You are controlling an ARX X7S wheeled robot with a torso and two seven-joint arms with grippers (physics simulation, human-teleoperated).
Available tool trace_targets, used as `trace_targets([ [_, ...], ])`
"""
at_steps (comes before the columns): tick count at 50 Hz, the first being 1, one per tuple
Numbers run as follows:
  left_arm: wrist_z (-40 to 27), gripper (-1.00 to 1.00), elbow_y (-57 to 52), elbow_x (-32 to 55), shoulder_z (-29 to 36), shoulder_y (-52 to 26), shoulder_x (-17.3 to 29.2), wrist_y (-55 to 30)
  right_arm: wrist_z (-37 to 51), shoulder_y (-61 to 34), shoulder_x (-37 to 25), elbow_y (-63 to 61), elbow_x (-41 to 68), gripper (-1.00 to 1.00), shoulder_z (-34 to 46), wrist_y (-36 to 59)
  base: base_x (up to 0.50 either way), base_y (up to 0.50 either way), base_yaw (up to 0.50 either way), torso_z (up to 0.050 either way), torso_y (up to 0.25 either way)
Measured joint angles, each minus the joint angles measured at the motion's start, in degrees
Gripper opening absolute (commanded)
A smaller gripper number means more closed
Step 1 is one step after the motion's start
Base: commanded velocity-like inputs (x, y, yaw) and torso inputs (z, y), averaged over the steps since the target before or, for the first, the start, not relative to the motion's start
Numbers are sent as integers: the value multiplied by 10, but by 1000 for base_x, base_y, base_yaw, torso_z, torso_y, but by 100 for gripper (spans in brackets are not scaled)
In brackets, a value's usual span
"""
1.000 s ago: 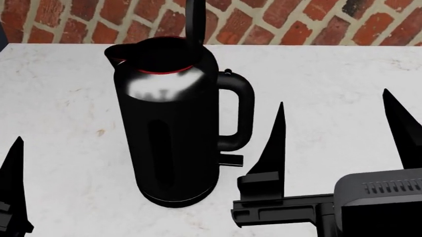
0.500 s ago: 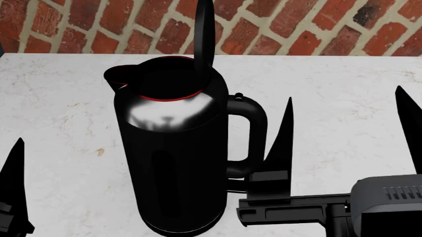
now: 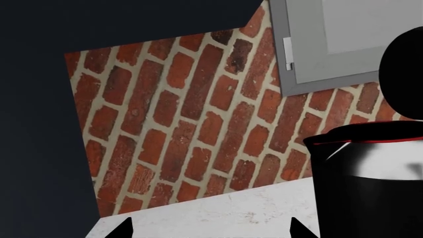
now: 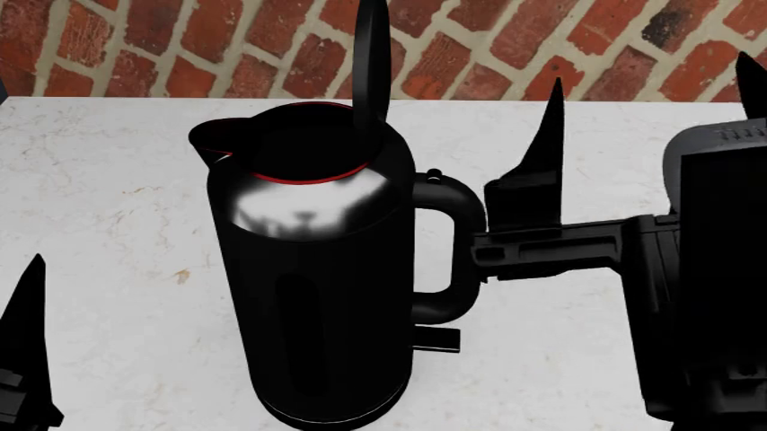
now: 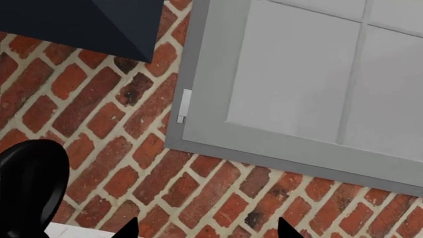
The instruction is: Close the lid of the electric kettle.
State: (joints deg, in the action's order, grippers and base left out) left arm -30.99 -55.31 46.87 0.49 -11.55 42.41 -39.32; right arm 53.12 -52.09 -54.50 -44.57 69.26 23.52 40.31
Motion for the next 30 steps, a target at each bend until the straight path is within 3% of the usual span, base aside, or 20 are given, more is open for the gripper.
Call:
trace_targets([
  [30,6,100,19,-14,10,14,0,22,-125,-179,86,193,-26,100,87,106,0,0,0,0,0],
])
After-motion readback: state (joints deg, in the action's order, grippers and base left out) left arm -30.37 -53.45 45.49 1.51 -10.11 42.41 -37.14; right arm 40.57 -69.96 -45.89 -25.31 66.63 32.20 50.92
